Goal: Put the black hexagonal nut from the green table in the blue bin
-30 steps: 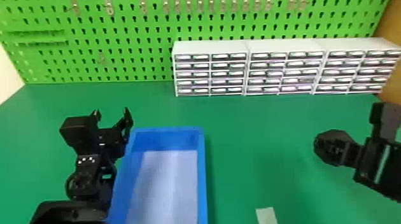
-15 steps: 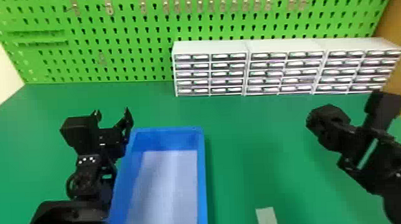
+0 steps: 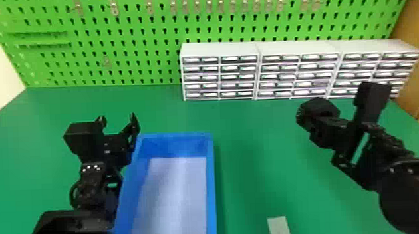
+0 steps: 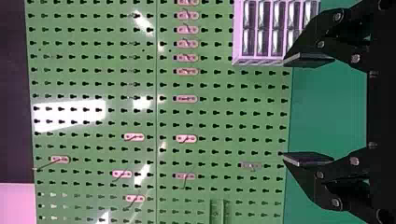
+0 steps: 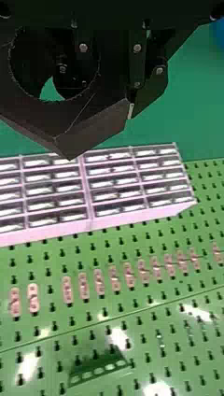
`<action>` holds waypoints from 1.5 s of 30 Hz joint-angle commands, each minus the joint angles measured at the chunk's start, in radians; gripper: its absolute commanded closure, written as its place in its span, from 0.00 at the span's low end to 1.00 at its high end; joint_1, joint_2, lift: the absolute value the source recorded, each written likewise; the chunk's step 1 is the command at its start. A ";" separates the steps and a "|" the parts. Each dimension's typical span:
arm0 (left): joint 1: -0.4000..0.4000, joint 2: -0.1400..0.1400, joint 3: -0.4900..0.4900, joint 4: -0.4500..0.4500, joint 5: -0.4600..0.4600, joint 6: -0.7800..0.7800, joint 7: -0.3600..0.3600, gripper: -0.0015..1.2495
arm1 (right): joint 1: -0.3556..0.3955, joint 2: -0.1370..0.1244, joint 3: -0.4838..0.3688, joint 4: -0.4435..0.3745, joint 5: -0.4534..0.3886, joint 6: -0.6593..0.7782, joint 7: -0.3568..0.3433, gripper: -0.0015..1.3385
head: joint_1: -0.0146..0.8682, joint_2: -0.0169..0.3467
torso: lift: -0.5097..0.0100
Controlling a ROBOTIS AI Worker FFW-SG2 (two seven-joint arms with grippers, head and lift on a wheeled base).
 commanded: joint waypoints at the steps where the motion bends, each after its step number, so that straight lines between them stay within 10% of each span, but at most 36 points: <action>1: 0.000 0.000 0.000 -0.001 0.000 0.000 0.000 0.42 | -0.010 -0.001 0.036 -0.016 -0.009 0.018 0.004 0.88 | 0.76 0.20 | 0.80; 45: 0.005 0.000 0.035 -0.019 -0.001 0.000 0.018 0.42 | -0.136 -0.036 0.385 0.011 -0.181 0.121 0.082 0.88 | 0.76 0.20 | 0.80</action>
